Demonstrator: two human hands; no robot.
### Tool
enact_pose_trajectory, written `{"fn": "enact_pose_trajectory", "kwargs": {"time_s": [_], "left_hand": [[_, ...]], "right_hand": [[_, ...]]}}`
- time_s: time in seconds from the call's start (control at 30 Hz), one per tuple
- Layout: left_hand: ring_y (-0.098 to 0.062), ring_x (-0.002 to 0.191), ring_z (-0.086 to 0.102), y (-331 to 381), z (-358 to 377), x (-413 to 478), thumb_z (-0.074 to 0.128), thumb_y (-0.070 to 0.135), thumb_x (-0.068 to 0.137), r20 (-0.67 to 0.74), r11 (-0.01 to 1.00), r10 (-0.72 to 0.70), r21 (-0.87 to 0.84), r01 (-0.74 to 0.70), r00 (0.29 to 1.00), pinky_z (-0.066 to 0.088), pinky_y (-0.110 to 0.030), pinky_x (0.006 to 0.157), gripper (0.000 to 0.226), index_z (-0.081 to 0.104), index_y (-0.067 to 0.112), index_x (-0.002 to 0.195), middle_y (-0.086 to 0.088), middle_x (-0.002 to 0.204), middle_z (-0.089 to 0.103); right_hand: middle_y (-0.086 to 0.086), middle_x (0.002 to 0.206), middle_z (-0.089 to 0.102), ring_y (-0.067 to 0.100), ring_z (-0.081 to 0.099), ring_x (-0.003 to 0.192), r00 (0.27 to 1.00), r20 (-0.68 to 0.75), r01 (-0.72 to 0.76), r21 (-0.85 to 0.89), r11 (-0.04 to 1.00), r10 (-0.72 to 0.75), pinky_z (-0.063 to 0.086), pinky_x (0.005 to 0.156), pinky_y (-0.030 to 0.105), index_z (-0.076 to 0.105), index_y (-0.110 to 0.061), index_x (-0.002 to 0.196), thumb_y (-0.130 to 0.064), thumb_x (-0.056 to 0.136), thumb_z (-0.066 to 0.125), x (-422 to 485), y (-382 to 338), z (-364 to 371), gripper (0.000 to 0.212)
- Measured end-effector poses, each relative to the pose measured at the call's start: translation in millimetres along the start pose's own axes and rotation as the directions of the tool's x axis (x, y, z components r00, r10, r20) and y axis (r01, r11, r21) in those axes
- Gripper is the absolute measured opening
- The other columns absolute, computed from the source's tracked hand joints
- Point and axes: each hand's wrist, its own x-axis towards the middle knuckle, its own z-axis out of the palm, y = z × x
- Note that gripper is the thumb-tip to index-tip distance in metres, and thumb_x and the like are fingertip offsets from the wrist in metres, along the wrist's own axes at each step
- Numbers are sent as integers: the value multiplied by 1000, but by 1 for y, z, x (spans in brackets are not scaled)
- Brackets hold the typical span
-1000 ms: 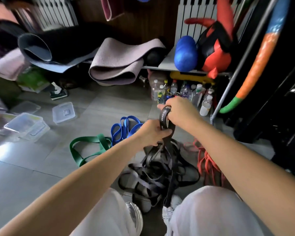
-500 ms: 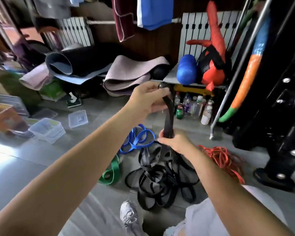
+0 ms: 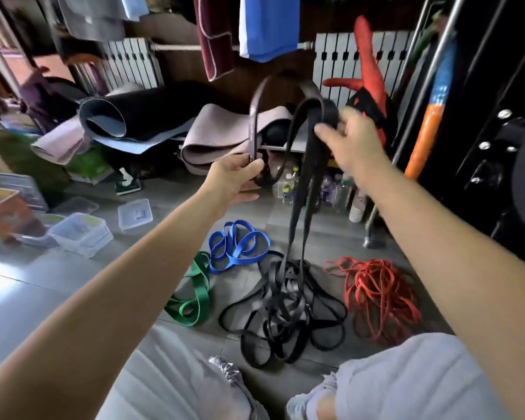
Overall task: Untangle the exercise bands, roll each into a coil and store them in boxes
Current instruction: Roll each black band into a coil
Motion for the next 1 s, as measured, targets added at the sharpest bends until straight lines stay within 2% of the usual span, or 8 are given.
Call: {"fn": "enact_pose_trajectory", "kwargs": {"time_s": [0.13,0.23,0.4,0.6,0.73,0.83,0.93,1.0], "left_hand": [[-10,67,66,9,10,-12,59,29,93,-1,1000,24,-17,-24,1000,58,-29,68,9,66,29,88,4,87,69],[-12,71,69,5,18,-22,54,37,94,-10,1000,16,26,-16,1000,57,-32,73,17,65,26,100,5,90,70],[-24,87,53,-26,58,-55,37,70,86,97,965,-251,-55,257,963,46,-34,80,59,59,17,99,-8,97,57],[-19,55,56,-103,73,-92,68,37,83,271,955,-170,-190,225,948,51,-39,70,30,54,11,80,-3,57,58],[-15,44,36,-98,66,-90,61,26,91,139,921,-181,-324,217,974,40,-29,51,25,46,11,78,-1,50,39],[-12,44,34,-84,58,-84,59,28,92,86,900,-219,-367,236,972,37,-25,46,30,44,15,70,4,48,35],[-10,41,34,-69,58,-84,61,31,91,113,856,-279,-421,301,954,39,-25,48,31,43,18,69,6,46,33],[-9,40,33,-61,60,-86,61,33,90,143,842,-280,-438,315,949,40,-25,50,29,44,19,73,7,45,31]], "right_hand": [[-1,92,66,13,66,91,999,-29,41,155,987,-37,53,82,23,61,-13,100,-10,91,56,7,-42,-5,11],[1,91,66,10,65,83,999,44,13,120,993,-19,53,76,21,61,-12,101,-8,90,57,-6,-41,9,12],[19,96,66,28,67,87,995,76,-66,73,995,60,54,82,41,61,-4,100,-9,90,58,-27,-25,31,12],[6,71,63,15,60,62,965,150,-234,111,966,216,53,62,32,61,4,90,-19,91,59,-46,7,36,23],[18,79,70,25,69,76,878,93,-475,51,879,469,52,74,38,65,-1,79,-49,95,41,-87,62,25,57],[5,122,62,15,56,112,734,295,-643,9,766,612,39,103,32,59,-13,119,-50,93,43,-159,114,21,48],[-12,138,43,-1,38,121,637,577,-511,-181,840,511,26,92,9,31,-24,144,-32,81,71,-210,137,52,75],[-22,122,52,-9,49,108,591,646,-474,-206,856,483,33,87,9,41,-32,136,-36,69,81,-226,143,81,78]]}}
